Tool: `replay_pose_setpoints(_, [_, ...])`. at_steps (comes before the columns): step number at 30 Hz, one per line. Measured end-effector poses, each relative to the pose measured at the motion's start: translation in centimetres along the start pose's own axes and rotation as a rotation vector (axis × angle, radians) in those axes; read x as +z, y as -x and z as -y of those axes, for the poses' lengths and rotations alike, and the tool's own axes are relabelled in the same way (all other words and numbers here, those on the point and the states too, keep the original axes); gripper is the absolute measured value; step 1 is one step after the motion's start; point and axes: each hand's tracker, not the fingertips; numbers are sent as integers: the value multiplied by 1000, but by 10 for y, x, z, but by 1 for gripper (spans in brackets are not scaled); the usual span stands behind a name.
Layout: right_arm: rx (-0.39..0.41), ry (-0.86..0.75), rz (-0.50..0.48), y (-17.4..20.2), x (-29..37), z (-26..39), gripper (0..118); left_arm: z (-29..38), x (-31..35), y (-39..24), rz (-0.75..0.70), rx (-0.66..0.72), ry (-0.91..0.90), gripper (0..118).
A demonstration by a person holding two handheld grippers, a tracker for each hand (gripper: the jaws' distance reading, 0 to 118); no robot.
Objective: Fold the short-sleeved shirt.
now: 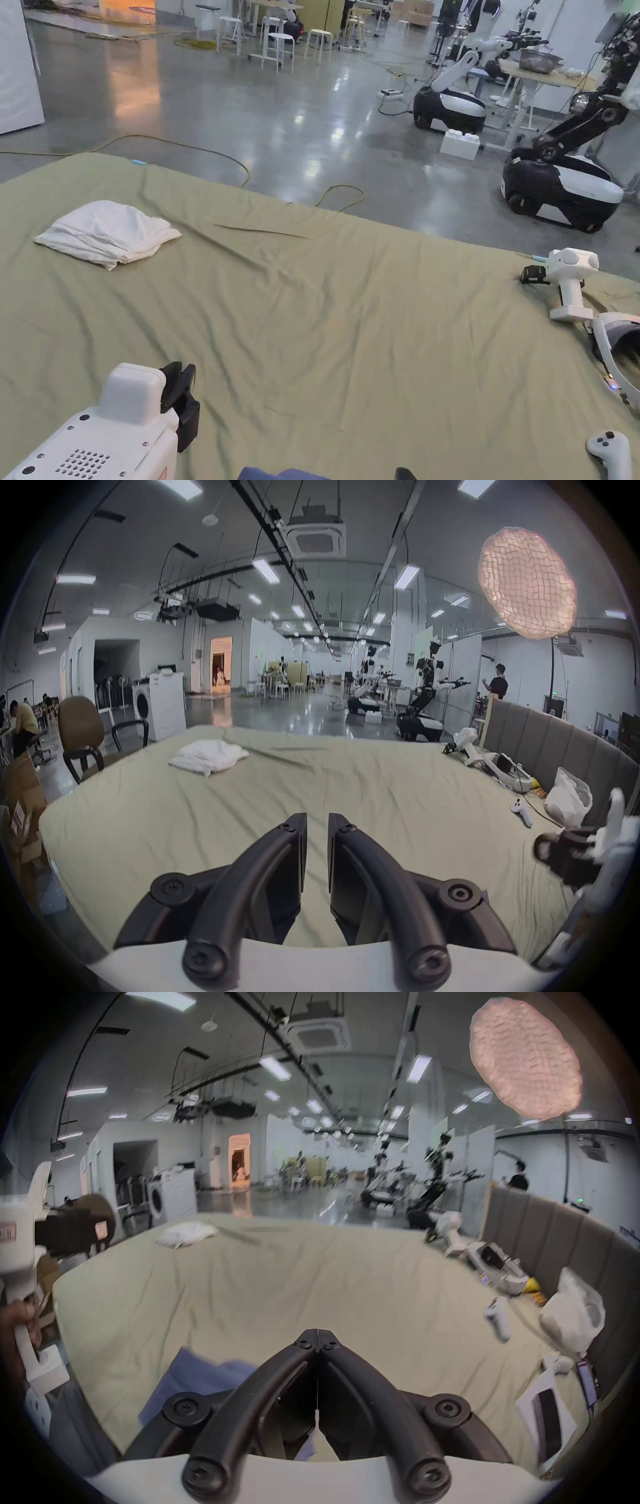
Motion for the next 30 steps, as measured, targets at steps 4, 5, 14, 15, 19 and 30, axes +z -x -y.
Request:
replay_pose_setpoints(4, [25, 105, -23, 18, -24, 28, 0, 20, 0, 14, 10, 43, 101, 15])
replay_pose_setpoints(5, [32, 126, -19, 21, -31, 36, 0, 26, 0, 18, 14, 61, 124, 15])
replay_pose_setpoints(14, [-28, 262, -11, 11, -61, 66, 0, 62, -16, 43, 187, 313, 367, 56])
replay_pose_setpoints(15, [-31, 268, -15, 9, -63, 67, 0, 67, -22, 45, 232, 339, 413, 57])
replay_pose_setpoints(19, [-45, 280, -26, 3, -72, 74, 0, 87, -51, 48, 427, 458, 567, 65])
replay_pose_setpoints(30, [-41, 282, -38, 3, -65, 70, 0, 142, -123, 28, 802, 747, 844, 67])
